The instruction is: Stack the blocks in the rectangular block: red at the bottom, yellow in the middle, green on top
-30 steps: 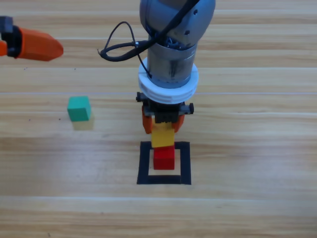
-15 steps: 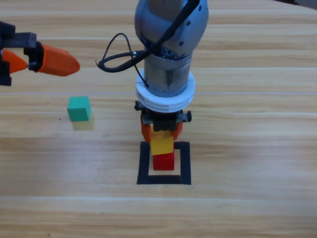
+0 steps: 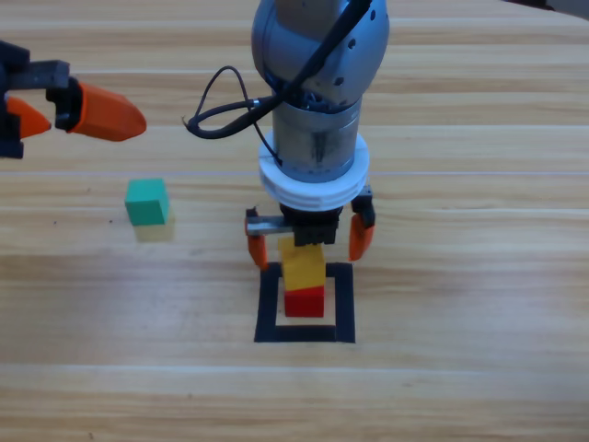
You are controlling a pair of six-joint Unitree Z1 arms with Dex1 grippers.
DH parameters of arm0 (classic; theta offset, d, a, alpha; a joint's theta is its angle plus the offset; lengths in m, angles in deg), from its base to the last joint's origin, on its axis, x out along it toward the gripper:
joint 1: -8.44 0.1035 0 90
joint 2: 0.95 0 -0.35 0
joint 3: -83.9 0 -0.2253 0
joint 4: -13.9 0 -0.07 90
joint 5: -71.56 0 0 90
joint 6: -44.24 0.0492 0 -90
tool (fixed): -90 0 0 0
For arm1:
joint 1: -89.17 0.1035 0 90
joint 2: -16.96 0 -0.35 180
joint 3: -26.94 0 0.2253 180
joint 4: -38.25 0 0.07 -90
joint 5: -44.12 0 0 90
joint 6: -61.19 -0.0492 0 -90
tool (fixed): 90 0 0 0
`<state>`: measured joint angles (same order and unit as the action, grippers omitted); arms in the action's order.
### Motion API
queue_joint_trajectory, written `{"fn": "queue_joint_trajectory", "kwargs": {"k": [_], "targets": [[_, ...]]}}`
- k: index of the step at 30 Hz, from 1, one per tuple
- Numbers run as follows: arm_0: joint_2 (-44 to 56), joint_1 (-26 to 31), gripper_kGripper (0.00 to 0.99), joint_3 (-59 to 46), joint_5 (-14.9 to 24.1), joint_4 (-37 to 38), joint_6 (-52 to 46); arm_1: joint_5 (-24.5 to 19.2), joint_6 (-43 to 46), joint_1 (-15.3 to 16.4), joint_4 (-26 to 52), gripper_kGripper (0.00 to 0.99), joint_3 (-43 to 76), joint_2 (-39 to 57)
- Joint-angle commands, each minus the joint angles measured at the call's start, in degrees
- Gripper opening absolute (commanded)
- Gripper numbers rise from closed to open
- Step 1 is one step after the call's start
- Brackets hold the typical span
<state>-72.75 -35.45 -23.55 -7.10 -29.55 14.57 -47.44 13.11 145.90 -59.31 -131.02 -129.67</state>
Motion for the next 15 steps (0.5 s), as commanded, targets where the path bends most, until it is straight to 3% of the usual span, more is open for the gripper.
{"fn": "queue_joint_trajectory", "kwargs": {"k": [1, 4, 7, 10, 12, 15], "targets": [[-1.9, 2.0, 0.99, -0.7, -0.6, 0.3, 0.9, -6.9, 2.1, 4.1, -0.8, 0.99, -1.9, 7.2], [-3.8, 4.8, 0.99, 1.4, -1.1, 0.5, 0.9, -11.5, 4.5, 6.8, -0.6, 0.99, -2.1, 14.5], [-9.8, 9.8, 0.99, 5.5, -3.2, -0.8, 0.1, -11.8, 7.6, 7.6, -0.5, 0.99, -1.5, 19.5], [-19.5, 14.1, 0.99, 14.4, -4.3, -7.4, -0.7, -12.3, 9.8, 7.6, -0.3, 0.989, 3.0, 24.4], [-27.0, 15.8, 0.99, 22.4, -4.3, -13.7, -0.7, -13.4, 10.8, 7.6, 1.3, 0.989, 9.5, 28.9], [-35.3, 17.6, 0.99, 31.3, -3.9, -20.9, -1.7, -13.2, 13.8, 7.2, 12.4, 0.988, 28.4, 39.0]]}}
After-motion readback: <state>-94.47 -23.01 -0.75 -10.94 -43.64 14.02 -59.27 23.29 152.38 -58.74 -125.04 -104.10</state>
